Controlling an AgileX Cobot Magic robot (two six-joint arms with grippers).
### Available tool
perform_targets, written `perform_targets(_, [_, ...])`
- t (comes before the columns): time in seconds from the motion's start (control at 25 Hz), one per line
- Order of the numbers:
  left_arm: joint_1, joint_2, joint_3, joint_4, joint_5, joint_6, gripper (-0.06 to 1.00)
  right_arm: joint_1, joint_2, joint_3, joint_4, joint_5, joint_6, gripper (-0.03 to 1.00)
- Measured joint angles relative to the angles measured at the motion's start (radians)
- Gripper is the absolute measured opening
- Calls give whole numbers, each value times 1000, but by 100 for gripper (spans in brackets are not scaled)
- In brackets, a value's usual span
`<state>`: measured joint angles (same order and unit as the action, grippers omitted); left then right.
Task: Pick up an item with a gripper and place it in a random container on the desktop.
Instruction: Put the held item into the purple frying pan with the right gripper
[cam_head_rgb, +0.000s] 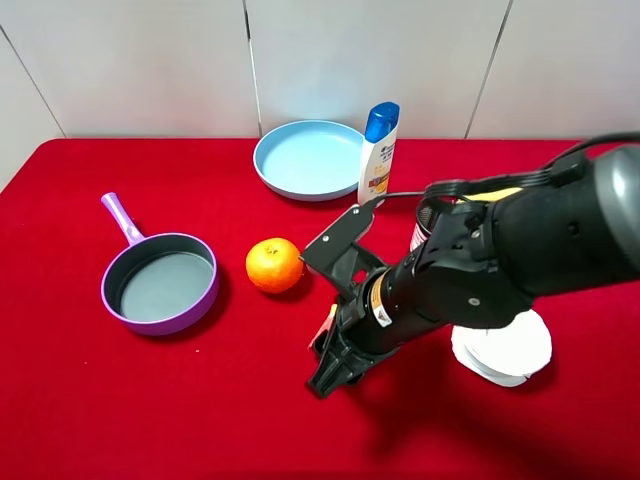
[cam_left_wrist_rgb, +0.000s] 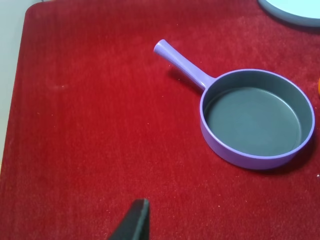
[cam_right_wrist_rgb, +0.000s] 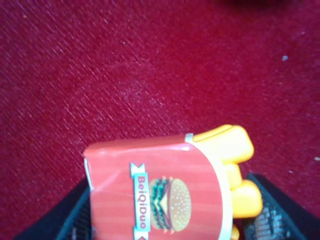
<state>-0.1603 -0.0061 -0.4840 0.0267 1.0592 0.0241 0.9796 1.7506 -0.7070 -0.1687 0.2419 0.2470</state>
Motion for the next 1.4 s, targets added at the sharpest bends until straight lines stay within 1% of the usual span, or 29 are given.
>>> perform_targets(0.16, [0, 0, 0, 0, 0, 0, 99, 0, -21, -46, -15, 68, 0, 44])
perform_targets(0.4, [0, 0, 0, 0, 0, 0, 99, 0, -26, -156, -38, 188, 0, 44])
perform_targets(0.52, [0, 0, 0, 0, 0, 0, 99, 0, -26, -213, -52, 236, -8, 44])
perform_targets(0.72, [0, 0, 0, 0, 0, 0, 99, 0, -26, -304, -95, 290, -27, 44])
perform_targets(0.92, [0, 0, 0, 0, 0, 0, 99, 0, -26, -379, -109, 301, -40, 44])
perform_targets(1.12, [0, 0, 0, 0, 0, 0, 99, -20, -26, -442, -109, 307, -102, 44])
perform_targets(1.32, [0, 0, 0, 0, 0, 0, 99, -23, -23, -513, -108, 308, -136, 44])
perform_targets(1.4, [0, 0, 0, 0, 0, 0, 99, -23, -13, -544, -91, 306, -161, 44])
